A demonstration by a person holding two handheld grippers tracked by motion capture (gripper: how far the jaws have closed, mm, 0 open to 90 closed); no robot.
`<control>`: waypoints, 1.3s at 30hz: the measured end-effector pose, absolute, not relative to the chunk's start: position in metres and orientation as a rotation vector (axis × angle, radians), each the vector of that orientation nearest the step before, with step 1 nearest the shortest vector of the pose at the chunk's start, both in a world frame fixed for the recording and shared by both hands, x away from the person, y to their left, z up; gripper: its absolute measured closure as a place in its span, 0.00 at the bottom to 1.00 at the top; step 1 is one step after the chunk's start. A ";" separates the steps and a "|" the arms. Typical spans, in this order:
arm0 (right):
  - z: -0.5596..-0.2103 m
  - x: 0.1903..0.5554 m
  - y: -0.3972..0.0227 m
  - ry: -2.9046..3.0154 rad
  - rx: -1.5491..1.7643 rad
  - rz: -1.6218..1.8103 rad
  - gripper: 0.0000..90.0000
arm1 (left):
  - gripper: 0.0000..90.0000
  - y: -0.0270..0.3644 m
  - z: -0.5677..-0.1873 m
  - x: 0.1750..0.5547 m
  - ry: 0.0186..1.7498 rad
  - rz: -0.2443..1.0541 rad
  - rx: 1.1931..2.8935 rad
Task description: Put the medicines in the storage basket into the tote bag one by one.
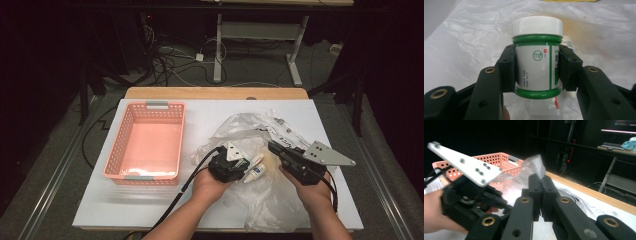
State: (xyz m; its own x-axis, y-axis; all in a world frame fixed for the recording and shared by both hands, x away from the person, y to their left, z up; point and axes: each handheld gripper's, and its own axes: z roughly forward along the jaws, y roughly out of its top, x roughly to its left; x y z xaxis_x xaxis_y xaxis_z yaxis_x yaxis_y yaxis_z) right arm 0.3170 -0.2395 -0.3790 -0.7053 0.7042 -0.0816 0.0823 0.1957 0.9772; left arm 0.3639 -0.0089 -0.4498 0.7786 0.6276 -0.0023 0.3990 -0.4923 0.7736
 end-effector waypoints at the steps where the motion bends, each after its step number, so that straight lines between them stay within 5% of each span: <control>1: -0.379 0.317 -0.240 1.952 0.735 1.547 0.99 | 0.59 -0.011 -0.452 0.367 0.768 0.355 2.152; 12: -0.381 0.318 -0.240 1.958 0.736 1.541 0.99 | 0.59 -0.022 -0.465 0.387 0.832 0.372 2.149; 18: -0.382 0.319 -0.240 1.959 0.737 1.541 0.99 | 0.46 -0.019 -0.462 0.386 0.827 0.342 2.131; 30: -0.381 0.318 -0.241 1.957 0.737 1.545 0.99 | 0.39 0.005 -0.446 0.350 0.746 0.386 2.112; 39: -0.381 0.318 -0.241 1.956 0.741 1.538 0.99 | 0.39 0.039 -0.452 0.324 0.758 0.276 2.126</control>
